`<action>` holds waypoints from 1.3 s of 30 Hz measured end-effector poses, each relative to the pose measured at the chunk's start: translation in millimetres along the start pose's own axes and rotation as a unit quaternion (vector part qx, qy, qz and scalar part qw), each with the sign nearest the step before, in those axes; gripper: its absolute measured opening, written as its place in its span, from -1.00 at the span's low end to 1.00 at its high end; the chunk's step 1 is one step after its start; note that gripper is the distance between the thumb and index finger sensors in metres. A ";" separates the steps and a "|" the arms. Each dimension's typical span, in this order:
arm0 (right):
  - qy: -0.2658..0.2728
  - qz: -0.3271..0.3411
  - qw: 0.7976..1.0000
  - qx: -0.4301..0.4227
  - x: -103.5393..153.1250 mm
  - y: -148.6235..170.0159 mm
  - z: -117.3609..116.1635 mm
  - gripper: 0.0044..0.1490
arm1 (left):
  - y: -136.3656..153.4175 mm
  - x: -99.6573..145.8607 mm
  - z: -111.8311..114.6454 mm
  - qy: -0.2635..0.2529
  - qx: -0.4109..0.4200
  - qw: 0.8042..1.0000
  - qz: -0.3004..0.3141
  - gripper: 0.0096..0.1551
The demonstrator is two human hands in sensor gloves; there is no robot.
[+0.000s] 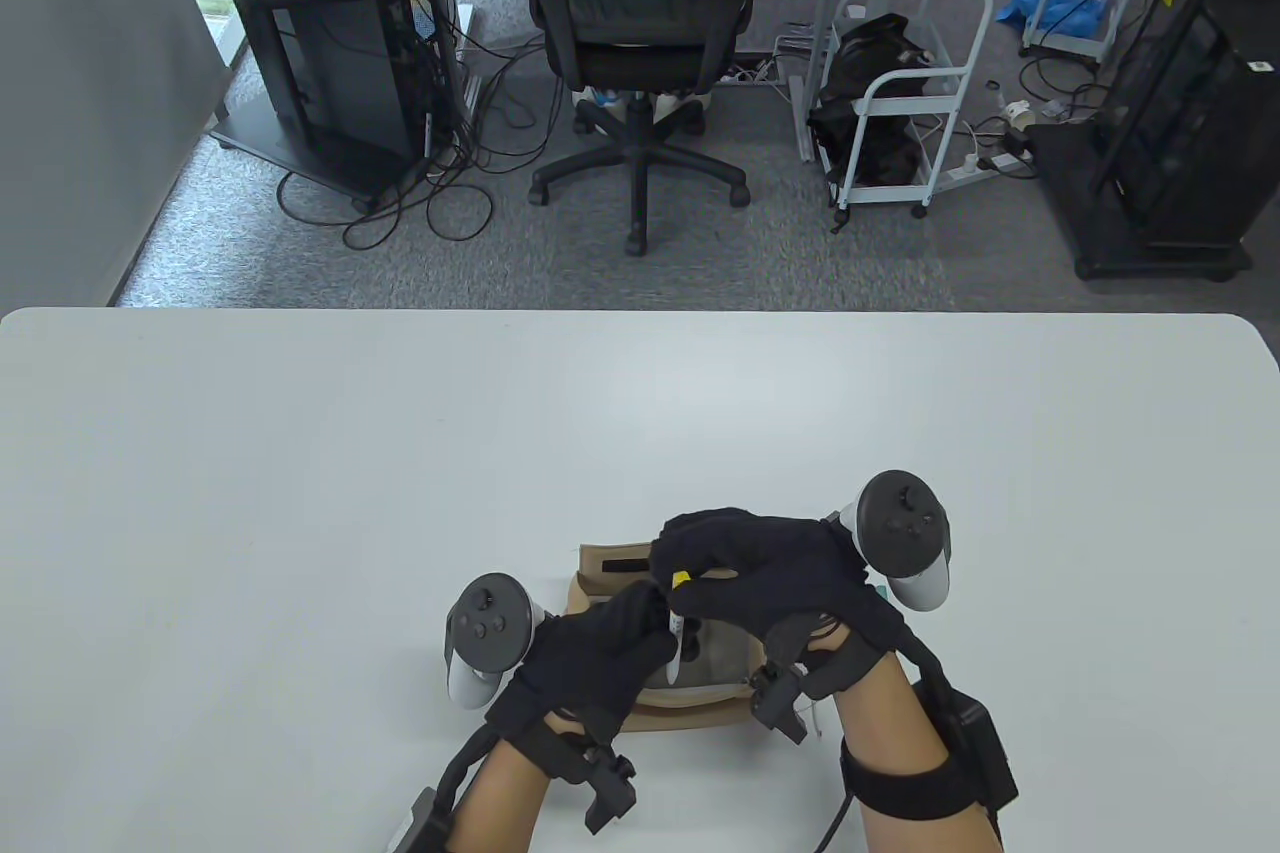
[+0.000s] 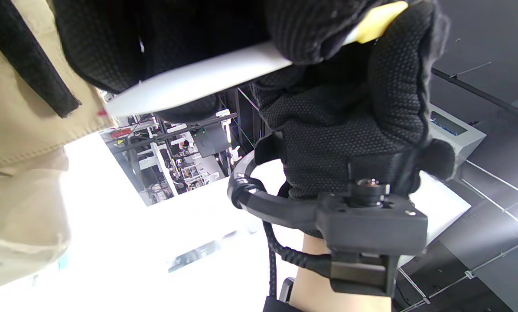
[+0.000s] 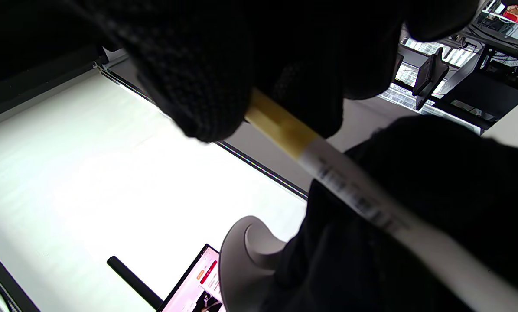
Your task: Twist to extend twist pen refills
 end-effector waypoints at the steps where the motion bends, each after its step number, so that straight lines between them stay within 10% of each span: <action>1: 0.006 -0.001 1.000 0.009 0.1 -0.4 0.0 -0.36 | 0.1 0.1 -0.2 -0.001 -0.001 1.000 -0.001 -0.42; 16: 0.040 0.001 0.998 0.042 1.0 -5.9 -0.2 -0.38 | -3.3 1.6 -2.6 -0.014 -0.021 1.000 -0.005 -0.43; 25: 0.111 -0.024 0.987 0.116 14.2 -13.5 32.7 -0.37 | -18.6 18.5 -35.0 -0.114 -0.146 0.983 0.000 -0.27; 39: 0.140 -0.320 0.806 0.477 46.2 67.5 90.5 -0.38 | -8.8 52.4 -95.9 -0.209 -0.367 0.902 -0.089 -0.15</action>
Point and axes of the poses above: the tracker on the back of each hand, its own y axis roughly to the little-finger side, its own x axis roughly from the fingertips to the wrist, z = x × y, the point moved 2 cm from there along -x, roughly from the wrist to the fingertips, and after that the axes turned 11 degrees about x, right-handed, at the moved point
